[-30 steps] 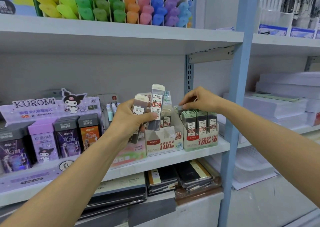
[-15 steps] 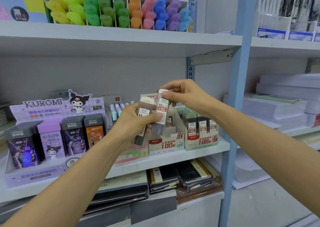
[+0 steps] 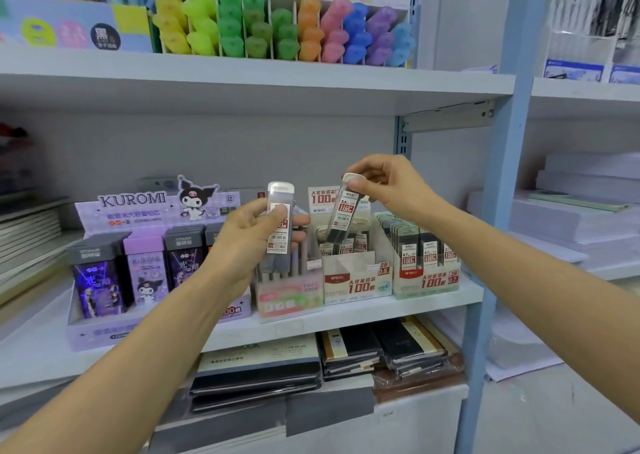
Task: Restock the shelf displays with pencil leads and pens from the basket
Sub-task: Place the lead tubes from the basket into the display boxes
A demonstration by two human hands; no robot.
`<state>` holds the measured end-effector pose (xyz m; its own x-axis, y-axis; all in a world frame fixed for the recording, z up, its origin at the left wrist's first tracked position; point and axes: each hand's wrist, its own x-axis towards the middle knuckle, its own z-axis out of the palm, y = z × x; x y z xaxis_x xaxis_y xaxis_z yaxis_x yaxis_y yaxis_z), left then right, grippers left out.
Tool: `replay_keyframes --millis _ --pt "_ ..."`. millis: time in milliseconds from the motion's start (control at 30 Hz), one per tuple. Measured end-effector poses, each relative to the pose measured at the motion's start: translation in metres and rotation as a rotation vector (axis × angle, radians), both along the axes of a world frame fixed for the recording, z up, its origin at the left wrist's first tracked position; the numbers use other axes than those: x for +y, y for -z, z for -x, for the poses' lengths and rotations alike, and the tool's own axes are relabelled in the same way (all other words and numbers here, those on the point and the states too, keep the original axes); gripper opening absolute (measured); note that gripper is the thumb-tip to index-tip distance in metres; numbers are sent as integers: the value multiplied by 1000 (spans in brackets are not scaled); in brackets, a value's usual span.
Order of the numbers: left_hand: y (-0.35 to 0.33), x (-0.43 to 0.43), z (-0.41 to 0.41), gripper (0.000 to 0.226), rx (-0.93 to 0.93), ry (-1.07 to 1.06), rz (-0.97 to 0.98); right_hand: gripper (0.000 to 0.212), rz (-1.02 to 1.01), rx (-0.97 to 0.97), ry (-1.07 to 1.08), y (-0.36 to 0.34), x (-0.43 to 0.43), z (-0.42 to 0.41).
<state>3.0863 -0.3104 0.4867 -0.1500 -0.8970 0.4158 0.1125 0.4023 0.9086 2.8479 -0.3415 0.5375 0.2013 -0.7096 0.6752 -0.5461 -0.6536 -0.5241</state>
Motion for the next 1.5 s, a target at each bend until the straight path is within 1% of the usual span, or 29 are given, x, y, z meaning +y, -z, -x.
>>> replay_keyframes --millis 67,167,233,333,433,500,600,667,733,767,833,900,967,1067,1133,1200,1300,1367,1433,1500 --pt "2 0 -4 21 7 -6 -17 13 42 34 55 3 -7 -4" --pt "4 0 -7 22 16 -1 -35 11 37 100 71 10 -13 -13" --pt "5 1 -9 20 19 1 -31 13 41 137 90 15 -17 -19" --pt "5 1 -10 17 14 2 -29 18 -8 158 100 22 -24 -26" --pt "5 2 -11 14 13 -12 -33 19 -78 173 89 29 -30 -33" --pt "5 4 -10 11 20 -15 -35 21 -73 177 114 33 -34 -36" --pt "4 6 -9 10 14 -22 -46 14 -75 191 135 35 -39 -37" --pt "3 7 -8 11 11 -25 -57 10 -103 240 133 36 -40 -37" --pt "3 7 -6 12 4 -35 -62 15 -95 255 147 36 -37 -36" --pt "4 7 -5 12 -10 -49 -59 19 -81 223 139 34 -34 -36" --pt "5 6 -2 11 -59 -95 -41 25 -74 78 47 28 -21 -37" --pt "5 6 2 12 -72 -119 -30 28 -122 -48 -115 20 -8 -39" --pt "5 7 7 11 -46 -100 -16 26 -160 -28 -217 14 3 -42" --pt "5 11 16 7 -78 -85 69 19 -179 50 -262 9 9 -43" --pt "8 10 21 10 -152 -131 139 15 -140 52 -216 4 11 -34" --pt "14 8 24 19 -307 -242 246 14 -83 39 -102 -2 10 -18" --pt "30 10 26 30 -671 -404 553 12 -5 88 91 -5 4 7" --pt "41 9 27 36 -891 -420 745 12 39 145 191 0 -2 19" --pt "52 7 29 45 -1120 -412 872 15 67 211 252 6 -6 23" --pt "61 5 33 54 -1316 -418 917 16 86 247 286 14 -11 23"
